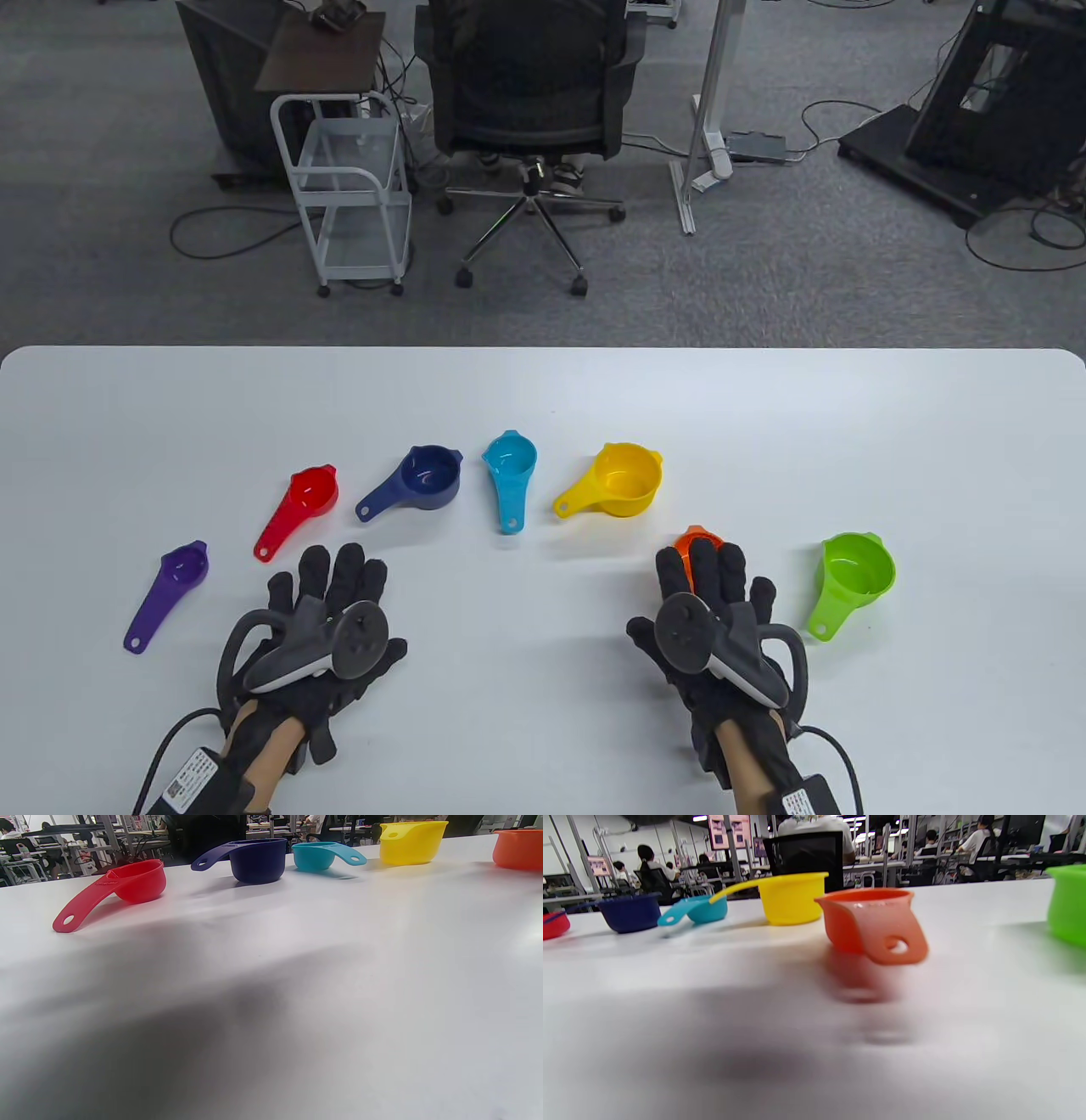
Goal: Nest plastic measuring cups
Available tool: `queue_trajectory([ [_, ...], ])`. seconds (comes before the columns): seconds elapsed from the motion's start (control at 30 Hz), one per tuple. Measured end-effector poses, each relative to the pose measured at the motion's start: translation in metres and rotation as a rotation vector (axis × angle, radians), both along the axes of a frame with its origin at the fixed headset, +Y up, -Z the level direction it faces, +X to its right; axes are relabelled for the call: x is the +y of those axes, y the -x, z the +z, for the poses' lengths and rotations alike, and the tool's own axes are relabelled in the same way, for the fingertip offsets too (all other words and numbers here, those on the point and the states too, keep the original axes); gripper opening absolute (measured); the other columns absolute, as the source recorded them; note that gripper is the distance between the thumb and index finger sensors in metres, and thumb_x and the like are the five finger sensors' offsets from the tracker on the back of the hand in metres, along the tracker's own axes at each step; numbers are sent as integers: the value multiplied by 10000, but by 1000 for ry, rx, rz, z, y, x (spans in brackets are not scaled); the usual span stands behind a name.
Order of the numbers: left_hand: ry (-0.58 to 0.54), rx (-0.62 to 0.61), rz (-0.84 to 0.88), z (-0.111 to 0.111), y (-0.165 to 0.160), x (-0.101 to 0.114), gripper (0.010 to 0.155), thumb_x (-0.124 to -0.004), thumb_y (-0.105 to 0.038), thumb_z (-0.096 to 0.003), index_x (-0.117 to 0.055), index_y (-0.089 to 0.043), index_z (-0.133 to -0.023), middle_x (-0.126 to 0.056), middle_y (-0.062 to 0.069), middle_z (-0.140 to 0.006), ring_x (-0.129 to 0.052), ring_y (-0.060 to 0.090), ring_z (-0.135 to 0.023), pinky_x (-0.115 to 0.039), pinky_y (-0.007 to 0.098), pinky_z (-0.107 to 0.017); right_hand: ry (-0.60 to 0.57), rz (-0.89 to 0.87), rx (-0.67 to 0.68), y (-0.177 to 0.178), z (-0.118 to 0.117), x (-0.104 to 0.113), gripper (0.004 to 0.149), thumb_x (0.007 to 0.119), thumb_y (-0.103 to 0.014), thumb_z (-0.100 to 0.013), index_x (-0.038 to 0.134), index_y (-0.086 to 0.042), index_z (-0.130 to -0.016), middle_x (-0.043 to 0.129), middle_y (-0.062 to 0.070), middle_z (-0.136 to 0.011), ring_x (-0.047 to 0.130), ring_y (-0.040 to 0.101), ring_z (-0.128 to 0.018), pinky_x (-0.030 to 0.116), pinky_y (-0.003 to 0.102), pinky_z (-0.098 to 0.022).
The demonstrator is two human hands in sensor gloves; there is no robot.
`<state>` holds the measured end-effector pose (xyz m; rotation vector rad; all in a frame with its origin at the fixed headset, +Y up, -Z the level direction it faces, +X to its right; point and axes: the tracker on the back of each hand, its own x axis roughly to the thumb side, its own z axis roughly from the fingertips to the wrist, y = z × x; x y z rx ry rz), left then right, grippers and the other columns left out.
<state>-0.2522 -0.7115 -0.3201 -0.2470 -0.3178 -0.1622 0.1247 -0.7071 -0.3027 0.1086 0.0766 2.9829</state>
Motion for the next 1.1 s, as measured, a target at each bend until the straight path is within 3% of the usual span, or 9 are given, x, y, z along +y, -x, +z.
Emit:
queue_trajectory([
  [0.17,9,-5,19,0,-3,-1,896,-505,-661,-533,-158,-145,-1178,-110,219,-1218,-148,628,-1049,-194,783,-652,-105,26,-35,33,-21,23,837,517,-611,-555,239,-151,-1196,164,320,-1233,209,583,-1069,229,809,-703],
  [0.33,10,-21,7,2,-7,-1,890,-510,-657,-533,-164,-150,-1178,-111,217,-1219,-145,623,-1052,-191,781,-655,-42,80,-169,69,-82,42,866,497,-616,-564,172,-121,-1195,86,380,-1198,160,624,-1030,227,811,-686],
  [0.47,18,-20,24,0,-5,1,874,-519,-651,-535,-184,-170,-1184,-113,210,-1222,-141,619,-1055,-185,779,-658,95,50,-321,81,-138,35,903,484,-624,-562,92,-100,-1184,-32,448,-1137,55,678,-965,203,815,-670],
  [0.57,9,-25,24,-2,-4,3,812,-530,-642,-535,-256,-250,-1191,-122,131,-1231,-132,598,-1063,-177,774,-661,172,61,-380,81,-169,23,928,485,-636,-561,29,-105,-1170,-77,462,-1114,9,690,-941,187,816,-664],
  [0.7,-21,-47,10,0,-3,7,799,-532,-641,-536,-284,-260,-1192,-134,94,-1232,-130,572,-1071,-181,770,-662,252,51,-457,80,-202,1,945,506,-640,-559,-4,-114,-1156,-85,481,-1098,1,714,-917,208,832,-648],
  [0.9,-15,-61,-17,3,-8,5,796,-536,-639,-535,-290,-260,-1191,-138,91,-1232,-128,566,-1072,-178,769,-662,383,-5,-524,80,-222,-27,888,499,-602,-588,9,-132,-1160,-35,503,-1102,109,746,-924,332,828,-649],
  [1.0,-3,-60,-28,2,-10,3,787,-539,-632,-538,-296,-265,-1190,-141,78,-1231,-128,558,-1076,-179,766,-665,282,-12,-501,79,-221,-21,792,580,-497,-617,139,-156,-1180,71,432,-1162,261,731,-951,477,796,-634],
  [1.1,-16,-56,-23,2,-9,4,773,-543,-620,-542,-302,-269,-1188,-146,70,-1230,-133,548,-1081,-183,764,-669,158,-50,-477,79,-211,-14,752,653,-419,-614,259,-117,-1180,194,422,-1169,339,736,-933,513,815,-585],
])
